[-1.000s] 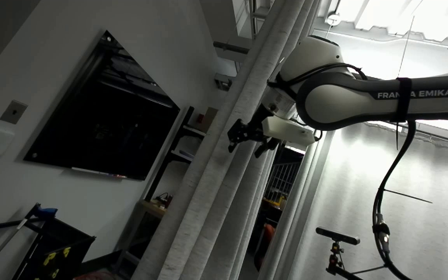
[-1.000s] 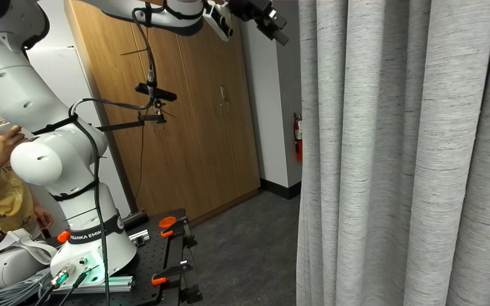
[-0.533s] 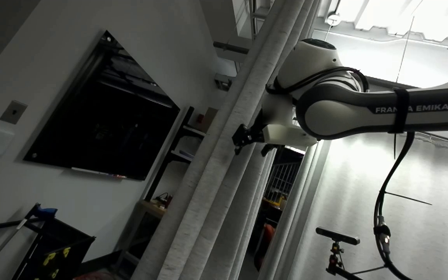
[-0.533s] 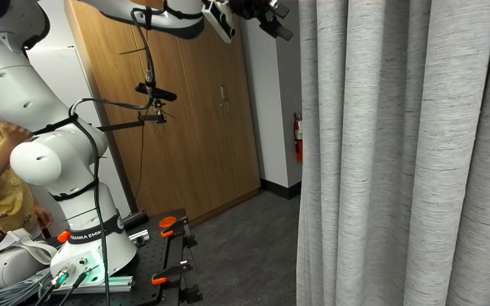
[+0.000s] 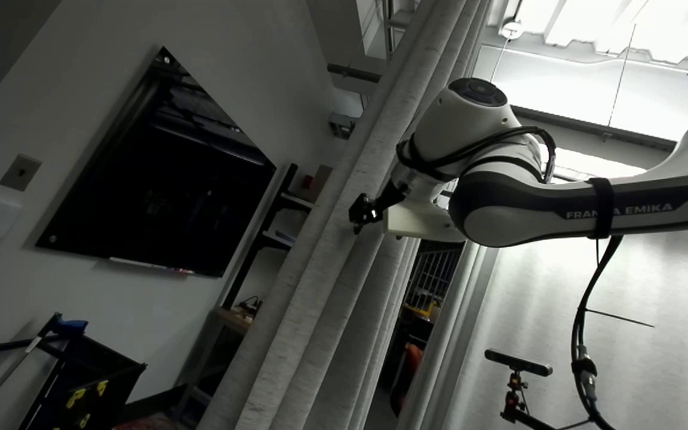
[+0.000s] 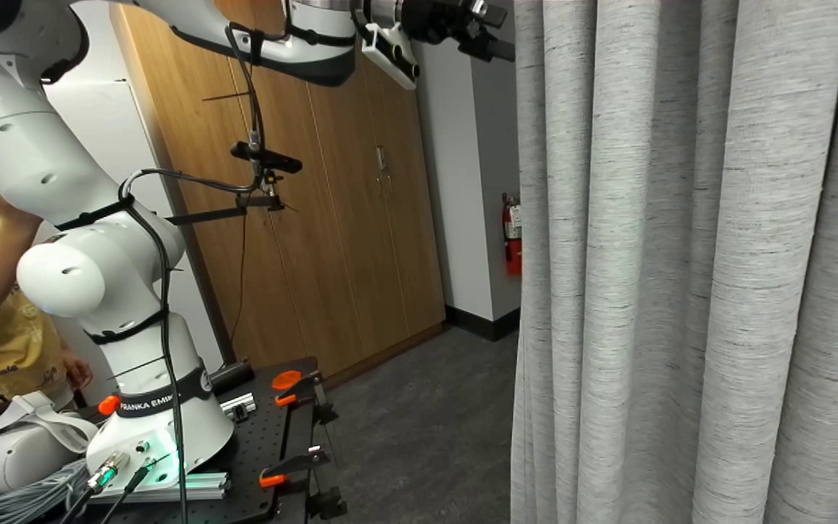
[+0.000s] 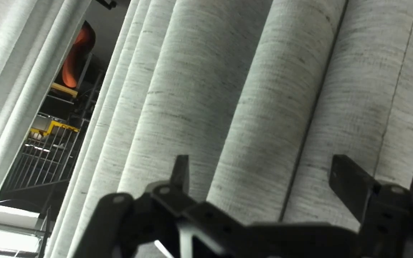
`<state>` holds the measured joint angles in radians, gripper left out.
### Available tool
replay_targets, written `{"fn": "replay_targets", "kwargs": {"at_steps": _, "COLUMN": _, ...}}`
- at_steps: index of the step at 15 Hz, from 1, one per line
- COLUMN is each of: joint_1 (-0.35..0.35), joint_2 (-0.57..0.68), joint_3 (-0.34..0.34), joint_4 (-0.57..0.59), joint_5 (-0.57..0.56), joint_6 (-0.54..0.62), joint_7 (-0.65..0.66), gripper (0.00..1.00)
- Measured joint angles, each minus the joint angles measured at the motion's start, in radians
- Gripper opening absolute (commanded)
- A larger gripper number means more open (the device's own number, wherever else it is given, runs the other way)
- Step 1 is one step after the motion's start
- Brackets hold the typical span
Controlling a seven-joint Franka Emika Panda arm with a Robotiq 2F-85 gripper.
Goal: Move the curtain to the left
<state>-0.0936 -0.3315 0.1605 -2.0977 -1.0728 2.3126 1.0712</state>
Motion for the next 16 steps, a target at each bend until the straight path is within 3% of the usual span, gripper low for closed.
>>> {"fn": "replay_targets", "kwargs": {"at_steps": 6, "joint_1": 0.005, "joint_2": 0.001, "joint_3": -0.022, "joint_4": 0.046, "joint_5": -0.109, "joint_6": 0.029, "joint_7": 0.124, "gripper": 0.98}}
{"fn": "replay_targets", "kwargs": {"at_steps": 7, "joint_1": 0.007, "joint_2": 0.003, "joint_3": -0.033, "joint_4": 0.054, "joint_5": -0.109, "joint_6": 0.056, "joint_7": 0.136, "gripper": 0.73}}
{"fn": "replay_targets", "kwargs": {"at_steps": 9, "joint_1": 0.009, "joint_2": 0.010, "joint_3": -0.061, "joint_4": 0.065, "joint_5": -0.109, "joint_6": 0.132, "joint_7": 0.154, "gripper": 0.69}}
{"fn": "replay_targets", "kwargs": {"at_steps": 13, "joint_1": 0.009, "joint_2": 0.041, "joint_3": -0.109, "joint_4": 0.071, "joint_5": -0.109, "joint_6": 0.270, "joint_7": 0.160, "gripper": 0.37}}
{"fn": "replay_targets", "kwargs": {"at_steps": 16, "joint_1": 0.009, "joint_2": 0.065, "joint_3": -0.112, "joint_4": 0.073, "joint_5": -0.109, "joint_6": 0.295, "joint_7": 0.160, "gripper": 0.15}}
